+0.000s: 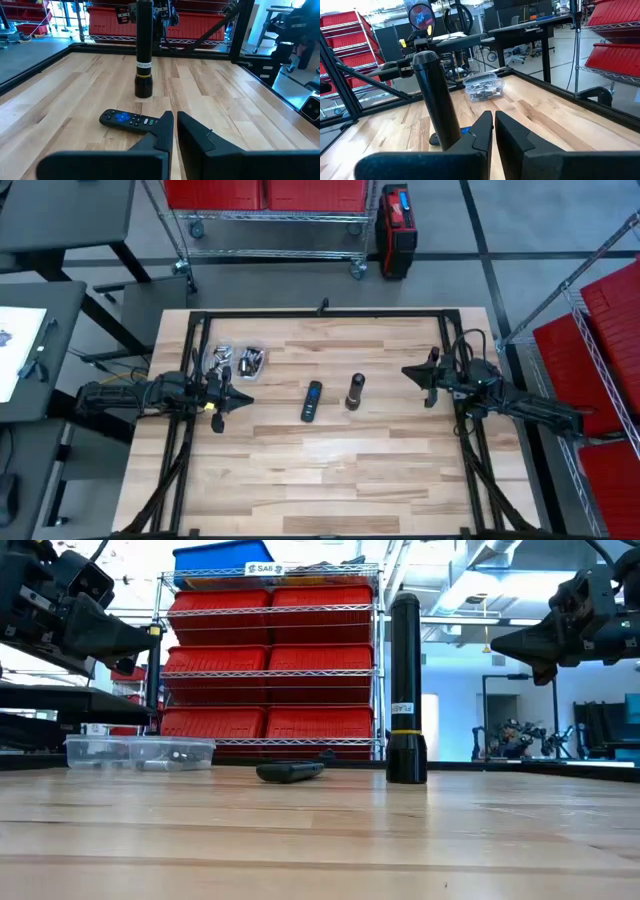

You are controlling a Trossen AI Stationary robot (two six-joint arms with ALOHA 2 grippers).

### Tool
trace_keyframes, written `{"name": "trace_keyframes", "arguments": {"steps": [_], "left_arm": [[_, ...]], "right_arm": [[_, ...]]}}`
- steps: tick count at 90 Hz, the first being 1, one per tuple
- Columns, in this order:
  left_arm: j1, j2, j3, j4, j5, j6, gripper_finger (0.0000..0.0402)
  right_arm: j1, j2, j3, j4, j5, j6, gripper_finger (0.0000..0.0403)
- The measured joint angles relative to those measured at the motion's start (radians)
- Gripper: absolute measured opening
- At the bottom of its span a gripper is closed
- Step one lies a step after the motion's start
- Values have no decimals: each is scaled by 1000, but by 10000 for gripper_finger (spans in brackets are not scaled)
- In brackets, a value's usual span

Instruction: Insert battery

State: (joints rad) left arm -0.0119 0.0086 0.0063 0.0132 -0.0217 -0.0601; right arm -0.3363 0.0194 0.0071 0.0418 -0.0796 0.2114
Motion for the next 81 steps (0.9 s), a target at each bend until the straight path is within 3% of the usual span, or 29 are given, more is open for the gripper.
{"name": "trace_keyframes", "arguments": {"steps": [14, 35, 46, 59, 70, 81], "left_arm": [[0, 0, 0, 0, 0, 0, 5], [0, 0, 0, 0, 0, 0, 5], [0, 0, 0, 0, 0, 0, 5], [0, 0, 0, 0, 0, 0, 5], [0, 0, 0, 0, 0, 0, 5], [0, 0, 0, 0, 0, 0, 5]], "right_arm": [[12, 0, 3, 18, 12, 442, 13], [3, 3, 3, 75, 44, 897, 13], [-8, 5, 4, 310, 60, 886, 25], [-4, 15, 74, 521, 80, 851, 72], [8, 48, 203, 469, 57, 738, 128], [45, 133, 349, 255, 53, 509, 188]]}}
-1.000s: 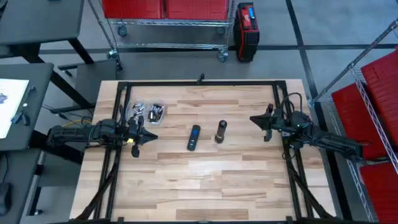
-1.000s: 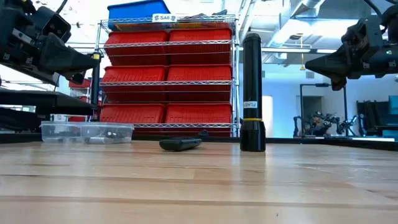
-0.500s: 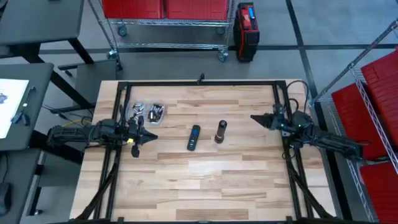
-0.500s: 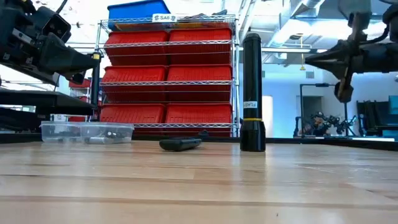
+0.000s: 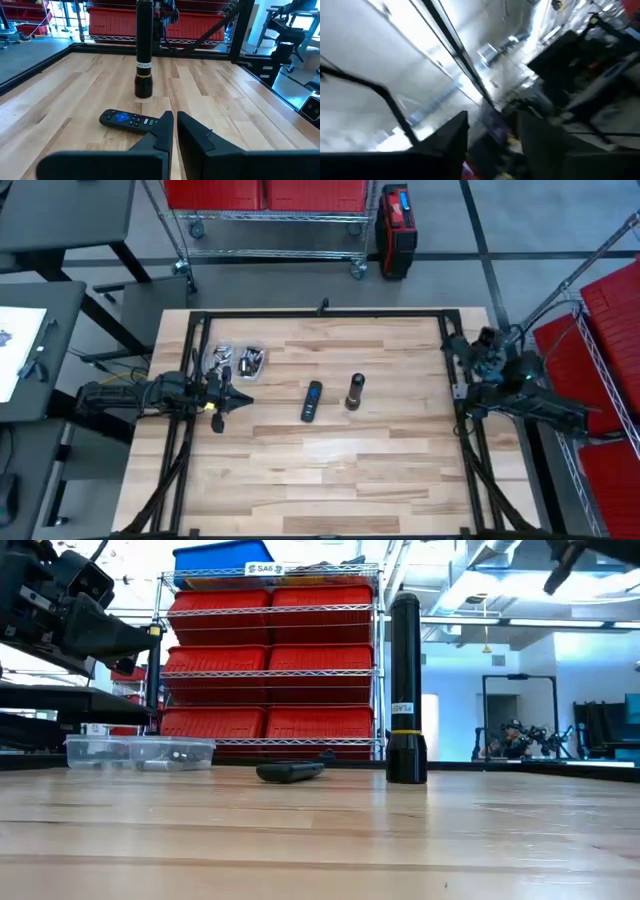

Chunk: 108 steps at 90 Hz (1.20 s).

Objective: Insert battery
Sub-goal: Open the flashlight's battery compartment

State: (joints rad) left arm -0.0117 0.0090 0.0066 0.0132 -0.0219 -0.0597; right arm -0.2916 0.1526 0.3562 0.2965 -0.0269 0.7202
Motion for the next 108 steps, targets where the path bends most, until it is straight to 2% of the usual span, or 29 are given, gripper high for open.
{"name": "trace_keyframes", "arguments": {"steps": [15, 36, 53, 71, 82, 92, 108], "left_arm": [[0, 0, 0, 0, 0, 0, 5], [0, 0, 0, 0, 0, 0, 5], [0, 0, 0, 0, 0, 0, 5], [0, 0, 0, 0, 0, 0, 5], [0, 0, 0, 0, 0, 0, 5], [0, 0, 0, 0, 0, 0, 5], [0, 0, 0, 0, 0, 0, 5]], "right_arm": [[52, 175, 108, -354, 7, -274, 239], [148, 424, 110, -519, 8, -414, 240], [199, 578, 113, -428, 21, -508, 240], [261, 725, 112, -345, 25, -515, 240], [288, 810, 112, -244, 73, -535, 240], [285, 893, 112, -183, 136, -546, 240], [271, 1020, 112, -34, 143, -545, 240]]}}
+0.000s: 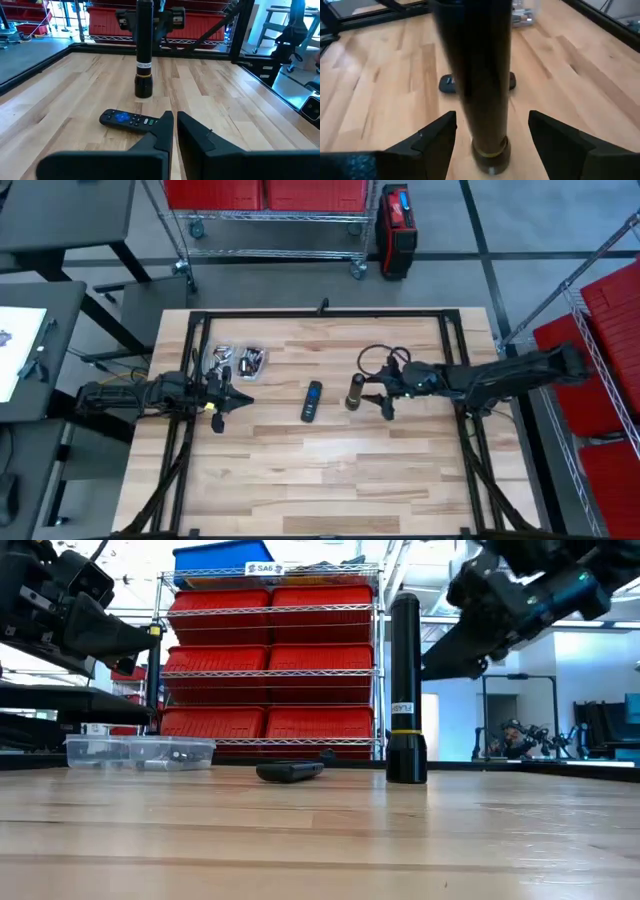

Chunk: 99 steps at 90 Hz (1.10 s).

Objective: Insert battery
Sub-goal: Open the flashlight's battery compartment

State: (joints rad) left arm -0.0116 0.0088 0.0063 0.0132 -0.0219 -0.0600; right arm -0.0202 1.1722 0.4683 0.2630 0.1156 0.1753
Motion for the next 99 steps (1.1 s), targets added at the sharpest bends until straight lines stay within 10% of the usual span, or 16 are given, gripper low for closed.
{"name": "trace_keyframes", "arguments": {"steps": [36, 54, 99], "left_arm": [[0, 0, 0, 0, 0, 0, 5], [0, 0, 0, 0, 0, 0, 5], [4, 4, 0, 137, -14, -17, 5]], "right_arm": [[0, 209, 0, 229, -1, 34, 233], [0, 257, 2, 299, 4, 27, 160], [1, 256, 319, 5, -186, 192, 140]]}}
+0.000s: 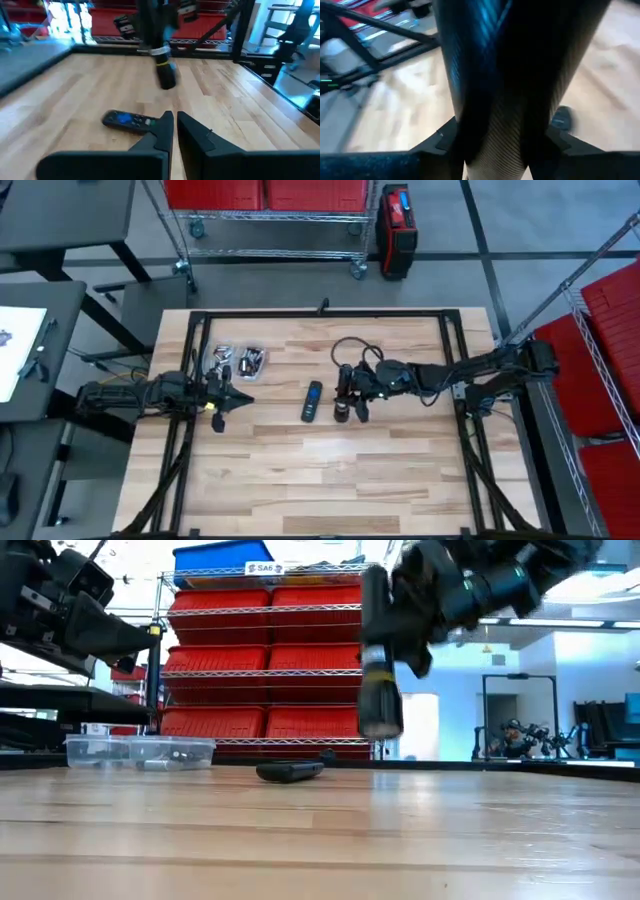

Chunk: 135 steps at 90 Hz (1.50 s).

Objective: Insert battery
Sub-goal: Open the flashlight's battery compartment

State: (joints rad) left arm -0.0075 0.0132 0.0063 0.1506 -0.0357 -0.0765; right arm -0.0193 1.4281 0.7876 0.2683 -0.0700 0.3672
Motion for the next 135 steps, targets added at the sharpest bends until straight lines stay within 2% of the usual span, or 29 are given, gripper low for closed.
{"name": "trace_keyframes", "arguments": {"steps": [13, 27, 38, 51, 65, 71, 77, 85, 97, 106, 115, 126, 135], "left_arm": [[6, 8, 0, 280, -51, -139, 5], [8, 6, 0, 561, -66, -233, 5], [8, 5, 0, 571, -66, -268, 5], [8, 5, 0, 550, -71, -490, 5], [30, 27, 72, 506, -256, -455, 4], [37, 68, 150, 445, -302, -450, 3], [43, 159, 264, 362, -303, -395, 1], [44, 340, 430, 263, -302, -307, 0], [44, 631, 694, 256, -283, -152, 0], [46, 824, 900, 178, -246, -60, 5], [62, 991, 1105, 11, -222, -37, 28], [87, 1156, 1321, -174, -153, -31, 74], [106, 1262, 1441, -201, -35, -31, 116]], "right_arm": [[-2, -1, 150, -171, -11, -3, 140], [-15, -2, 259, -225, -10, -28, 140], [-30, -2, 299, -234, -10, -27, 140], [-37, -2, 333, -252, -9, -27, 140], [-47, -2, 362, -289, -12, -27, 140], [-52, -2, 370, -288, -11, -28, 140], [-59, -2, 377, -294, -8, -35, 140], [-71, -2, 384, -311, -8, -36, 140], [-84, -2, 400, -327, -13, -66, 140], [-89, -2, 431, -342, -36, -136, 140], [-98, -2, 478, -423, -41, -180, 140], [-101, -2, 525, -518, -42, -222, 140], [-101, -2, 547, -528, -39, -254, 140]]}}
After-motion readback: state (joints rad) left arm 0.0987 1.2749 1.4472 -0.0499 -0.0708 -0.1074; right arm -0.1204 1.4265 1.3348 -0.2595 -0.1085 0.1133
